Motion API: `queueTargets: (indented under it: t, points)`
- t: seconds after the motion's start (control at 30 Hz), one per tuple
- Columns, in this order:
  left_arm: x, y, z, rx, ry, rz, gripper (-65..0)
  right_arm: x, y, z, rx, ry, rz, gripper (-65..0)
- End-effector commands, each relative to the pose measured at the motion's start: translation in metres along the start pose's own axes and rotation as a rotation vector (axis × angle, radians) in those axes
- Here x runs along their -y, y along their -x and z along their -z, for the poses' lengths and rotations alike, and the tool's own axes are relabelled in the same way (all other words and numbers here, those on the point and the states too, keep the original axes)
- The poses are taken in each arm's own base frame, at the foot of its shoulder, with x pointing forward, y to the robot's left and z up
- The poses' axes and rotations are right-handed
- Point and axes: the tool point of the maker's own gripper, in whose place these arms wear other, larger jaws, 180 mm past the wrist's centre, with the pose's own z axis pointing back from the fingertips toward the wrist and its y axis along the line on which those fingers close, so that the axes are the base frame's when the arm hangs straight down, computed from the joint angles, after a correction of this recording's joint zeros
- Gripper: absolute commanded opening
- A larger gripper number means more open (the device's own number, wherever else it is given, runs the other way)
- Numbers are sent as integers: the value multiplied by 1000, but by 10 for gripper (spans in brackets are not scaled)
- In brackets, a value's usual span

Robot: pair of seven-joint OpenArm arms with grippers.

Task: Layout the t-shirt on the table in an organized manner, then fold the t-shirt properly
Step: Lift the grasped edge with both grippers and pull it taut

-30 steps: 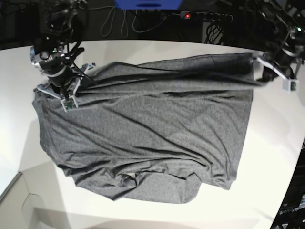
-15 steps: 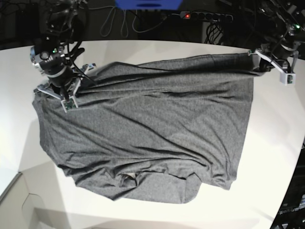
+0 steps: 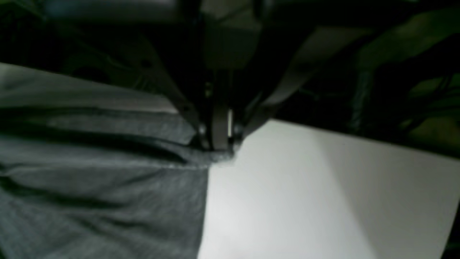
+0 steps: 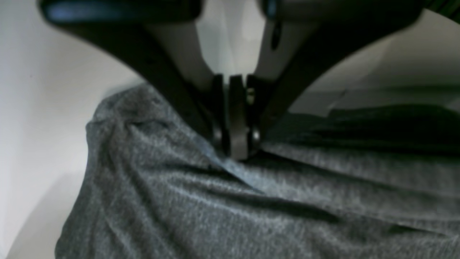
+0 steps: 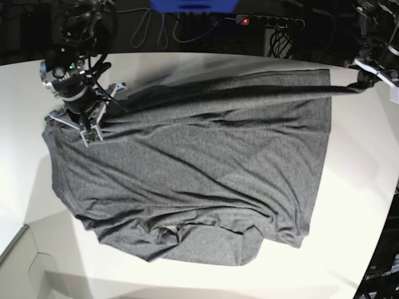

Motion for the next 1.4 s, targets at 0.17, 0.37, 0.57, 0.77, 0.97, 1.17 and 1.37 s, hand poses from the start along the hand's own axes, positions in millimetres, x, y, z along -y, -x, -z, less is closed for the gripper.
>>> queueTargets:
  t: [0.17,0.37,0.57,0.77,0.97,1.17,1.37]
  points:
    - [5,-7,3,32,23,-10,-647,-12,-18,0,53,-28,-28,-650]
    - [6,7,24,-42,28,-35,-646,-15,-20,0,55,-35,-33,-650]
    - [13,18,36,-93,51,-33,-645,-13,-21,0,59,-30,-32,-650]
    - [14,16,36,-87,59,-30,-645,-11,-22,0,62,-27,-33,-650]
    - [14,18,34,-92,57,-27,-608,-4,-18,-1,52,-9,-21,-650]
    - [13,19,34,-92,52,-27,-399,14,-15,4,38,29,21,-650]
    - [14,18,34,-90,57,-26,-380,16,-8,7,22,27,34,-650]
